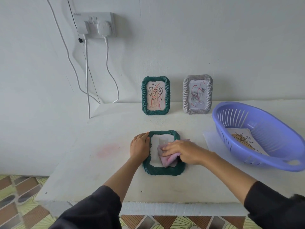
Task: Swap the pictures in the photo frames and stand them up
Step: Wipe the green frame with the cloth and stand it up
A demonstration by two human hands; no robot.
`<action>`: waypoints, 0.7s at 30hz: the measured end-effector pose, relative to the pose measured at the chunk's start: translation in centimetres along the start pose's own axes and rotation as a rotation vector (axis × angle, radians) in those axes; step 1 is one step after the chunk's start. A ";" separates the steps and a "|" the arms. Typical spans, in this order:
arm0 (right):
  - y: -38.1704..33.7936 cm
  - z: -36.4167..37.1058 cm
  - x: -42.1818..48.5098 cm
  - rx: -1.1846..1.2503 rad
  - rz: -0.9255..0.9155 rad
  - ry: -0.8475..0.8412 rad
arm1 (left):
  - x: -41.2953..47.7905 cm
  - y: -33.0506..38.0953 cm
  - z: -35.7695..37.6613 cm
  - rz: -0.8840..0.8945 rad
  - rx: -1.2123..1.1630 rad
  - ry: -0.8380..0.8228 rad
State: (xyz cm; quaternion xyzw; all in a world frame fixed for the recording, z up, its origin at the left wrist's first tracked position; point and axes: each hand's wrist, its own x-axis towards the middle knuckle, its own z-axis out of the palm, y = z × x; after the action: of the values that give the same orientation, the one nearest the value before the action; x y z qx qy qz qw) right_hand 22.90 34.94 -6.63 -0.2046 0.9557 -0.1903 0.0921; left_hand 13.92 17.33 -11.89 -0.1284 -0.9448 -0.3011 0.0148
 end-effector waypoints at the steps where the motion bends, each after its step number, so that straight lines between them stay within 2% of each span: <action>1: 0.0 -0.4 -0.3 0.086 0.058 0.039 | 0.2 0.0 -0.2 -0.016 -0.047 -0.008; 3: -0.3 -1.5 -0.5 0.417 0.174 0.225 | 0.3 0.6 -0.8 -0.055 -0.161 0.033; 5: -0.8 -2.7 -0.3 0.738 0.312 0.440 | -0.3 1.9 -1.7 -0.085 -0.264 0.164; 7: -1.2 -3.5 0.3 1.042 0.419 0.516 | -1.1 3.7 -2.4 -0.096 -0.360 0.217; 9: -1.8 -3.5 0.8 1.322 0.478 0.479 | -1.7 5.4 -2.9 -0.145 -0.565 0.027; 11: -2.8 -3.0 1.3 1.516 0.545 0.424 | -2.1 6.7 -3.2 -0.263 -0.989 -0.275; 12: -3.3 -2.7 1.5 1.573 0.558 0.412 | -2.1 7.0 -3.4 -0.332 -1.193 -0.341; 13: -3.5 -2.4 1.8 1.610 0.541 0.414 | -2.2 7.1 -3.7 -0.394 -1.329 -0.340; 15: -3.6 -2.0 2.5 1.572 0.489 0.463 | -1.8 6.7 -4.3 -0.475 -1.381 -0.229; 16: -3.3 -1.7 2.8 1.447 0.490 0.523 | -1.4 6.2 -4.7 -0.483 -1.340 -0.168; 19: -1.6 -0.3 2.2 0.744 0.569 0.664 | -0.3 3.5 -7.3 -0.456 -1.118 -0.050; 21: -0.4 1.0 1.1 0.455 0.599 0.600 | 0.3 0.7 -9.0 -0.447 -0.968 -0.035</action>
State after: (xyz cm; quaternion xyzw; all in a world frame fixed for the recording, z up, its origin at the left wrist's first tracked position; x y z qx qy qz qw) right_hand 22.29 33.78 -7.43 0.1688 0.8912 -0.4103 -0.0947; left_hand 13.33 12.79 -4.16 0.0790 -0.7024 -0.6960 -0.1264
